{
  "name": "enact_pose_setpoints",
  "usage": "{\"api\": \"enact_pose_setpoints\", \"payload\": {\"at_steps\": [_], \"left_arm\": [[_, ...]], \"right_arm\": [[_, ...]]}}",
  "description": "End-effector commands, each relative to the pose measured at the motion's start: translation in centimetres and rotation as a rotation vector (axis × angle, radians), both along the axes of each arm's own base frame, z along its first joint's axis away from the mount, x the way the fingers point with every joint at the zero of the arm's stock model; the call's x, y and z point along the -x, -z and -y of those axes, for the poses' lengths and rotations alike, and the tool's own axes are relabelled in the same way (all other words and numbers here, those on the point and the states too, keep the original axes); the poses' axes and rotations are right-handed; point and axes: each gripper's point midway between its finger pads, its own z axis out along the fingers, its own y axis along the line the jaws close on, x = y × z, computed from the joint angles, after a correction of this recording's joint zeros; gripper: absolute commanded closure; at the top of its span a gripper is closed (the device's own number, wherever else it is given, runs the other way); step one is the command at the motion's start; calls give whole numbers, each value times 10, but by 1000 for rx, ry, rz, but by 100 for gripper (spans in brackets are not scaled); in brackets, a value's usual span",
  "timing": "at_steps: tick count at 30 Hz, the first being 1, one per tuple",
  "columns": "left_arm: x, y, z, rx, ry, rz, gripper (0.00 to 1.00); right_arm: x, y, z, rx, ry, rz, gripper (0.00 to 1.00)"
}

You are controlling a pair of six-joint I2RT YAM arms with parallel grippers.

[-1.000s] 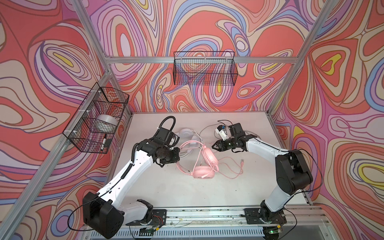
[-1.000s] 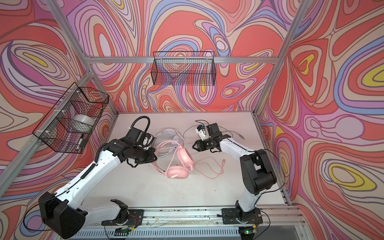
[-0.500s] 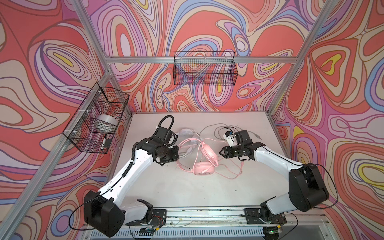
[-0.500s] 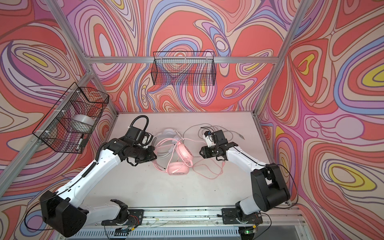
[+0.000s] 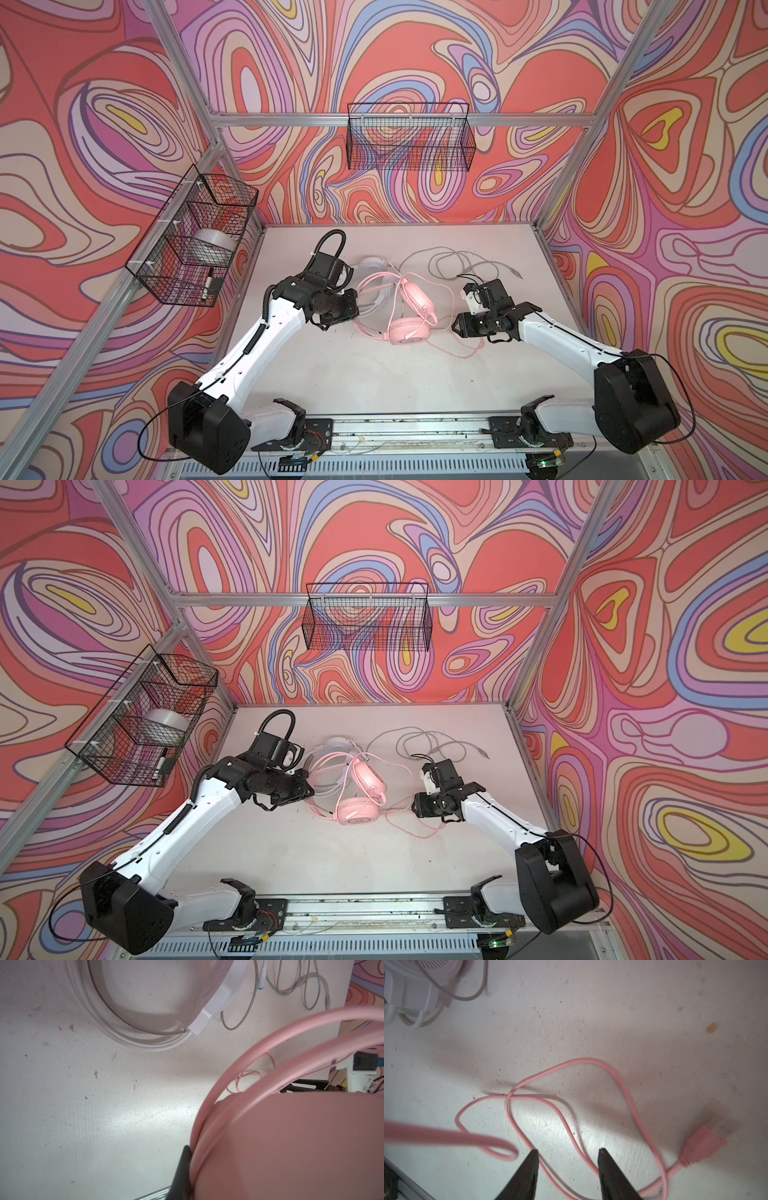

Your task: Wrap the headphones

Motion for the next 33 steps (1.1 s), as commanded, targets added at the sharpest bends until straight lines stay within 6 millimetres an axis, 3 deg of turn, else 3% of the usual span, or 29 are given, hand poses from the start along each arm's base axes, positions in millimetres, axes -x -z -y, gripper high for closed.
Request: {"api": "enact_pose_setpoints", "payload": {"at_steps": [1,8,16,26,33], "left_arm": [[-10,-17,5,66,-38,39,100],[-13,-11,-5,52,-88,19,100],[-23,-10,-13,67,-155,10,100],[-26,-8,-16,66,-167,6,100],[-26,-10,-22,60,-184,8,100]], "right_arm": [[2,4,5,21,39,-19,52],[5,-24,-12,-112,-26,97,43],[1,7,4,15,49,-11,48],[-4,31,-7,168,38,-79,60],[0,51,1,271,89,-129,68]]}}
